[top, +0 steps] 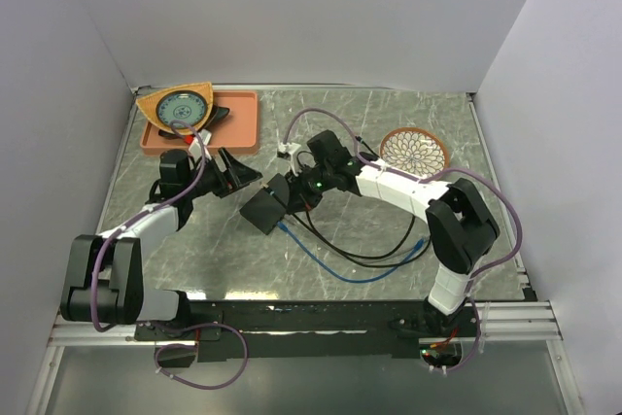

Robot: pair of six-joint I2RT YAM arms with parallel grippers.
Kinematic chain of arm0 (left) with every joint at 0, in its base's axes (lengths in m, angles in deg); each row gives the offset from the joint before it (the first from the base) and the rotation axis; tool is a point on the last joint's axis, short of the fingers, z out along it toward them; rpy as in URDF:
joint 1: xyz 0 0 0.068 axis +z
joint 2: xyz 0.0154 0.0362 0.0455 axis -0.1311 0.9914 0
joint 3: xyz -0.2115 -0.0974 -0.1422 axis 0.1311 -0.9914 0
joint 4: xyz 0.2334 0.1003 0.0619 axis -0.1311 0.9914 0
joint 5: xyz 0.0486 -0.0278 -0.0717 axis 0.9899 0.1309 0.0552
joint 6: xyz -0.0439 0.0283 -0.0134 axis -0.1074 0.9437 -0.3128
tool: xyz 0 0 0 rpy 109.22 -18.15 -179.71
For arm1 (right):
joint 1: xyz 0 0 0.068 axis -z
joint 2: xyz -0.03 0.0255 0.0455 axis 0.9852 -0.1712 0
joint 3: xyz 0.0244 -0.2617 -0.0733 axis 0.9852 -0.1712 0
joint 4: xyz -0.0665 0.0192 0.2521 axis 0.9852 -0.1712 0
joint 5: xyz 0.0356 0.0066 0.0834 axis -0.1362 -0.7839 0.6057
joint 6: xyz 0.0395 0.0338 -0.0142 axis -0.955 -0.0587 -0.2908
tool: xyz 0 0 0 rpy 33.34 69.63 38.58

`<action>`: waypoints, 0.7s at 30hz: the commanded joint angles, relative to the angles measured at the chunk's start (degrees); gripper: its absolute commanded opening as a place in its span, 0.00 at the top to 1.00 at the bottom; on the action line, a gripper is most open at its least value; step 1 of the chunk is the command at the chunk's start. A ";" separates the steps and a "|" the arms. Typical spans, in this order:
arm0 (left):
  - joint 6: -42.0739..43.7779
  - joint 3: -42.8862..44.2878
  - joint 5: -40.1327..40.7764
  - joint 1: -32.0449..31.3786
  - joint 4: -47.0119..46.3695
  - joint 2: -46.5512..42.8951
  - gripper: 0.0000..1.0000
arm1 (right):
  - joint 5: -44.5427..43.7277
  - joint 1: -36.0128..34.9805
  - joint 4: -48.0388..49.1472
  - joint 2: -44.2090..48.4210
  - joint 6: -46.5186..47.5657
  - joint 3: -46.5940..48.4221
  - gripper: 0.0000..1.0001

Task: Insert the plug into the switch port

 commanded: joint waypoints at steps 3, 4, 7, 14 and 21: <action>2.74 1.11 -0.83 0.10 -1.27 -2.63 0.12 | 2.79 -0.21 -0.02 -0.83 1.17 4.39 1.00; 2.92 1.11 -0.57 0.10 -1.00 -3.51 0.12 | 3.14 -0.29 -0.28 -1.53 1.86 4.65 1.00; 4.76 0.94 1.62 0.10 1.45 -5.79 0.12 | 3.67 -0.29 -1.60 -2.58 2.57 6.05 1.00; 5.03 0.85 2.25 0.10 2.07 -6.24 0.12 | 4.55 0.15 -2.22 -3.12 3.01 6.68 1.00; 5.20 0.84 2.60 0.10 2.07 -7.11 0.11 | 5.34 0.50 -1.25 -2.50 3.10 5.09 1.00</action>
